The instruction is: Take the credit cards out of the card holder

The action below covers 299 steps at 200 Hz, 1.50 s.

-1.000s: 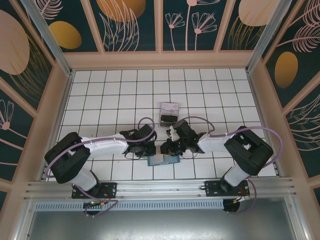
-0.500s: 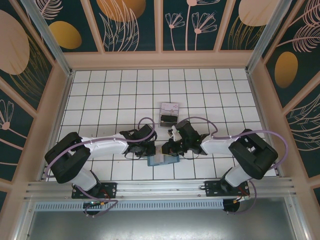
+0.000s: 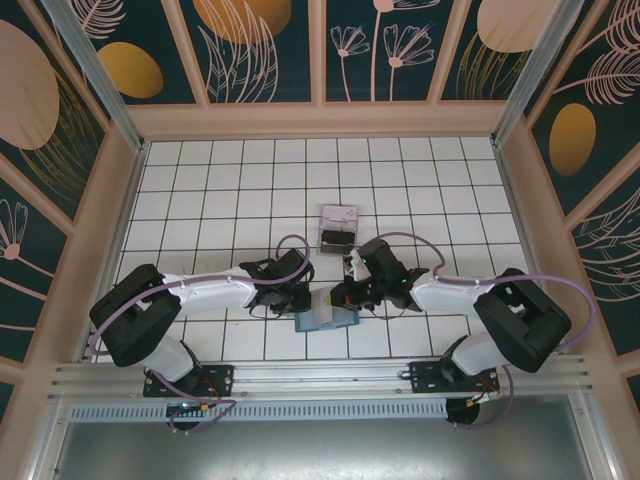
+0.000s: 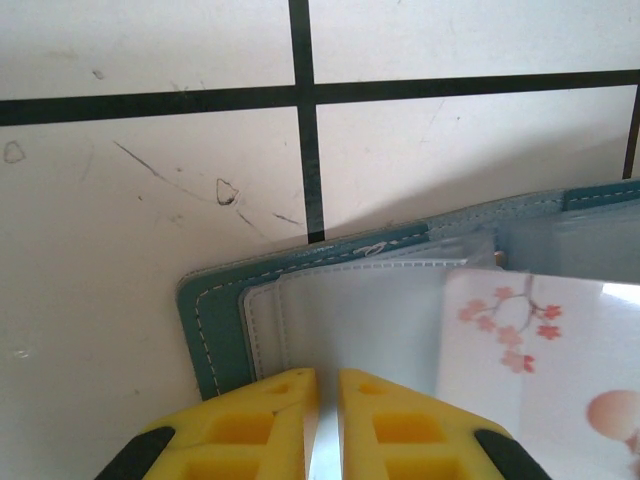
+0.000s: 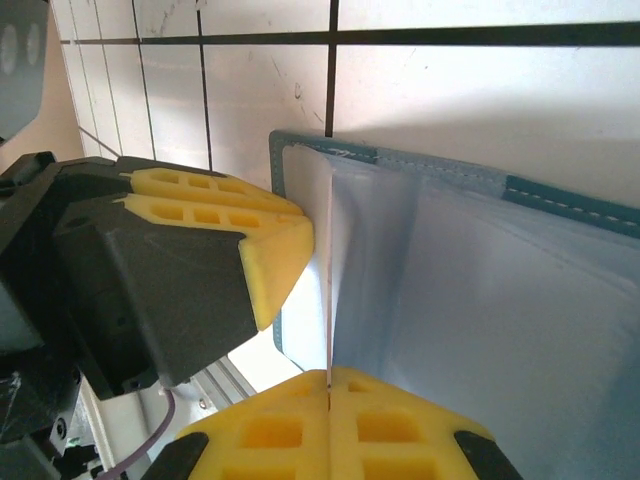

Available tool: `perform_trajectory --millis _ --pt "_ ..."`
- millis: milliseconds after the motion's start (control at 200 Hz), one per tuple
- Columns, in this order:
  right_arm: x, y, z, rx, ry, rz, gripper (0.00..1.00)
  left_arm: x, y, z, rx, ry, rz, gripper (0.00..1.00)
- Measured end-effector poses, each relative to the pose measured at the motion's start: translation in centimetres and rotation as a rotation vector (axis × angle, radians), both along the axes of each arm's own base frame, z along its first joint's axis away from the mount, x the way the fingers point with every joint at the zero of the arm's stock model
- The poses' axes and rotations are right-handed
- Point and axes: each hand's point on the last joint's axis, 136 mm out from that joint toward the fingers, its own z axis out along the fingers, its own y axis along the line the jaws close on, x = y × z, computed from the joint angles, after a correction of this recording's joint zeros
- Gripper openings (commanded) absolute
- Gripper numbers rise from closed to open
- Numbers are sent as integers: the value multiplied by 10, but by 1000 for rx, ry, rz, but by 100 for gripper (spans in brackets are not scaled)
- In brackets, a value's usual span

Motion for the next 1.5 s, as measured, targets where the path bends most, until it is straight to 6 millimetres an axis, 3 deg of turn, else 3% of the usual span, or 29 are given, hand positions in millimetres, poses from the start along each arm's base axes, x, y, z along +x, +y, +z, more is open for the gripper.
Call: perform_trajectory --millis 395,636,806,1016,1211,1496 --pt "20 -26 27 -63 -111 -46 1 0 14 5 58 -18 20 16" --pt "67 -34 73 -141 -347 -50 0 0 20 7 76 -25 26 17" --pt "108 -46 106 -302 -605 -13 0 3 17 11 74 -34 24 17" --pt "144 -66 128 -482 -835 116 0 10 8 21 52 -57 4 17" --pt "162 -66 120 -606 -952 397 0 13 2 26 47 -64 -13 17" --pt "179 -52 93 -658 -937 725 0 10 5 24 70 -48 -24 17"
